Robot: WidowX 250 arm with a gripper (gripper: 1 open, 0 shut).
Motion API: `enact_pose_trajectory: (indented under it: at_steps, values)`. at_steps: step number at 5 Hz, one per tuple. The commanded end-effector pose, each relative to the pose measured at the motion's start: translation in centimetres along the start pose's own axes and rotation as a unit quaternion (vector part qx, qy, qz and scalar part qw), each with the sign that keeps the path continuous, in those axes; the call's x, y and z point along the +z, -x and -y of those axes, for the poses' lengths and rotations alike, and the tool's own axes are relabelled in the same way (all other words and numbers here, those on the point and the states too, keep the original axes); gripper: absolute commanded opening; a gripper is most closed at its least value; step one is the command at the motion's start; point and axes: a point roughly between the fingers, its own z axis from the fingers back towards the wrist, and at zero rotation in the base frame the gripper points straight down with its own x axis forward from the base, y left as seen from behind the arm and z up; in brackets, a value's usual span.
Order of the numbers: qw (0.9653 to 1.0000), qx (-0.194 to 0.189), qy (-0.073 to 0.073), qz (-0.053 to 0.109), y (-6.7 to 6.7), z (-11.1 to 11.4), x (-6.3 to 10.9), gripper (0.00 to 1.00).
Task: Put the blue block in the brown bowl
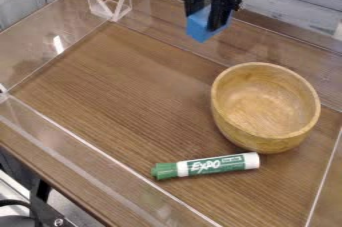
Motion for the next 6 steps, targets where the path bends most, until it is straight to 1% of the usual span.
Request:
enact_pose_trajectory:
  at_steps: [1, 3, 5, 6]
  values:
    - [0.9994, 0.007, -0.010, 0.034, 0.3, 1.3, 2.7, 0.00]
    - [0.9987, 0.015, -0.022, 0.044, 2.4, 4.6, 6.5, 0.00]
    - [0.9987, 0.008, -0.021, 0.046, 4.9, 9.4, 7.5, 0.00]
    - [0.9987, 0.005, -0.022, 0.045, 5.9, 11.1, 7.6, 0.00]
